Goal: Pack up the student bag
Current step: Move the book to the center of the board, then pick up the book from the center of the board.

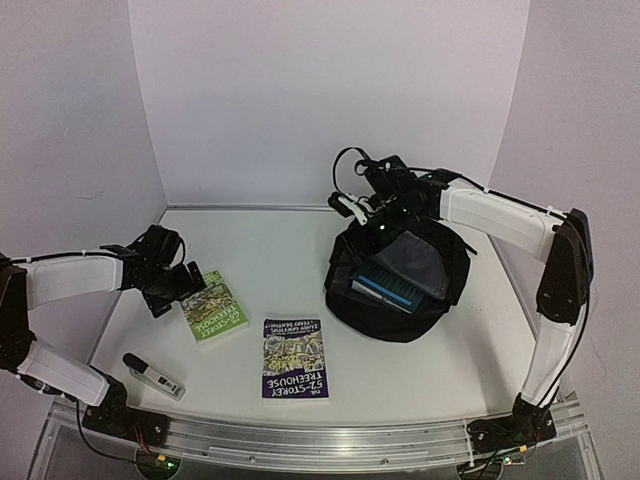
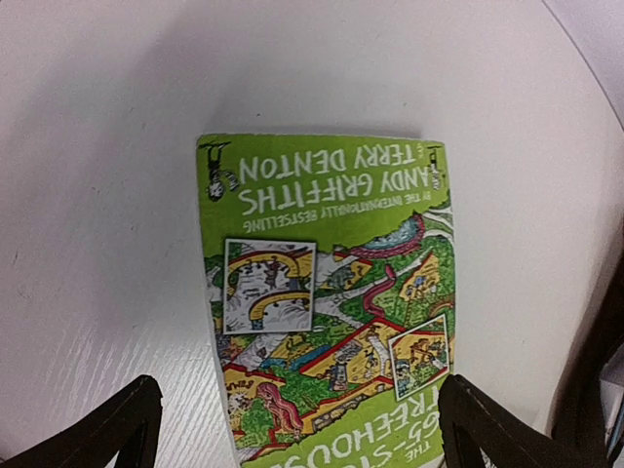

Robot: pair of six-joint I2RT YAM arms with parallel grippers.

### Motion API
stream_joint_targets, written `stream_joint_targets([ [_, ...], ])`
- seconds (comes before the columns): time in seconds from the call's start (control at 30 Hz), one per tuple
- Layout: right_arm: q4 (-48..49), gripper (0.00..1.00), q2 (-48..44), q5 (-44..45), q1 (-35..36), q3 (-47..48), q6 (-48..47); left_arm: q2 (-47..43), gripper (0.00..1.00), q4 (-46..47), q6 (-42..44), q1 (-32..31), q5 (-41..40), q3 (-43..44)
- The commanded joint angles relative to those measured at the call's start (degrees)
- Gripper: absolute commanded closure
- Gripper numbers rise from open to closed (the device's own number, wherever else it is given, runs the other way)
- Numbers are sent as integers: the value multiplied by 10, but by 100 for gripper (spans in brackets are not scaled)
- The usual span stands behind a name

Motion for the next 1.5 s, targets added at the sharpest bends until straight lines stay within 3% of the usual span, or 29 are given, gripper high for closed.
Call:
stream_joint_targets([
  [0.0, 7, 12, 48, -38, 13, 50, 28, 29, 3, 55, -38, 17, 31, -19],
  [0.37, 59, 15, 112, -109, 35, 91, 101, 203, 36, 192, 59, 16, 127, 40],
  [0.6, 84, 19, 167, -108, 50, 110, 155, 260, 55, 209, 125, -5, 164, 97],
  [0.83, 105, 21, 240, -109, 53, 153, 210, 245, 56, 245, 103, -5, 206, 77],
  [1.03, 150, 25, 285, -122, 58, 172, 242, 177, 52, 263, 81, -9, 223, 20],
  [1.3, 182, 31, 355, -136, 76, 205, 281, 157, 52, 262, 94, -16, 270, 29],
  [1.47, 191, 32, 372, -129, 77, 195, 293, 168, 50, 221, 79, -16, 227, 42],
])
